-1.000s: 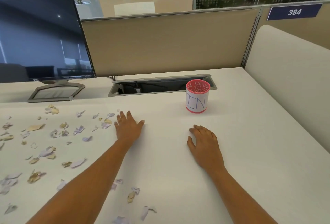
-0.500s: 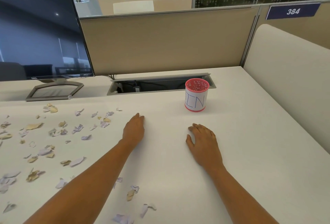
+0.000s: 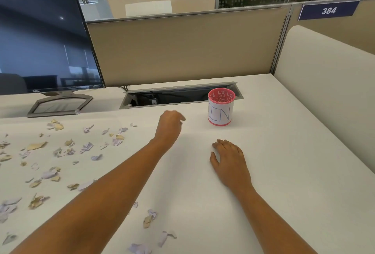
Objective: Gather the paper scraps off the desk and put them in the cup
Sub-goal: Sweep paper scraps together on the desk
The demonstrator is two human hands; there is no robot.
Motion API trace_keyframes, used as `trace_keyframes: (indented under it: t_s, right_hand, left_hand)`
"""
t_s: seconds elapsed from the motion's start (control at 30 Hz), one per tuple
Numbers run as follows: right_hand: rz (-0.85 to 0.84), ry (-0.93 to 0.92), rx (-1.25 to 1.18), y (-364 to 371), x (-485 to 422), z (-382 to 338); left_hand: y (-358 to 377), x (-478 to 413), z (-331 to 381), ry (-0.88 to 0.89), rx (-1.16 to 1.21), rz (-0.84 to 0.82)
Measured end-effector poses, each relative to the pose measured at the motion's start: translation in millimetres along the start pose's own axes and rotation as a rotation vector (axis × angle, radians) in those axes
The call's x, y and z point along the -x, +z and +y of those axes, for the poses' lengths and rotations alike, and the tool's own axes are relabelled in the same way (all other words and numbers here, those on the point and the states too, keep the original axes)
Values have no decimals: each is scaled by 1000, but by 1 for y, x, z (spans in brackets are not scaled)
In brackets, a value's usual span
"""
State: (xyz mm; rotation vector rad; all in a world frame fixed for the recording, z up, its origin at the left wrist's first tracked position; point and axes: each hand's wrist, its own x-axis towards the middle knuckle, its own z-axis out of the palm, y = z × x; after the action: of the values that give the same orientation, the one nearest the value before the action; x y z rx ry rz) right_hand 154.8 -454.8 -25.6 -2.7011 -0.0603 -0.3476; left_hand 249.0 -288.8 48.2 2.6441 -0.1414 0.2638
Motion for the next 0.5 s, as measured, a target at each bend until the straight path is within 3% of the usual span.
trace_keyframes:
  t_s: [0.23, 0.5]
  right_hand:
    - [31, -13, -1, -1, 1, -1]
    - [76, -11, -36, -2, 1, -3]
  left_hand:
    - [-16, -32, 69, 260, 19, 68]
    - [-2, -59, 121, 284, 16, -56]
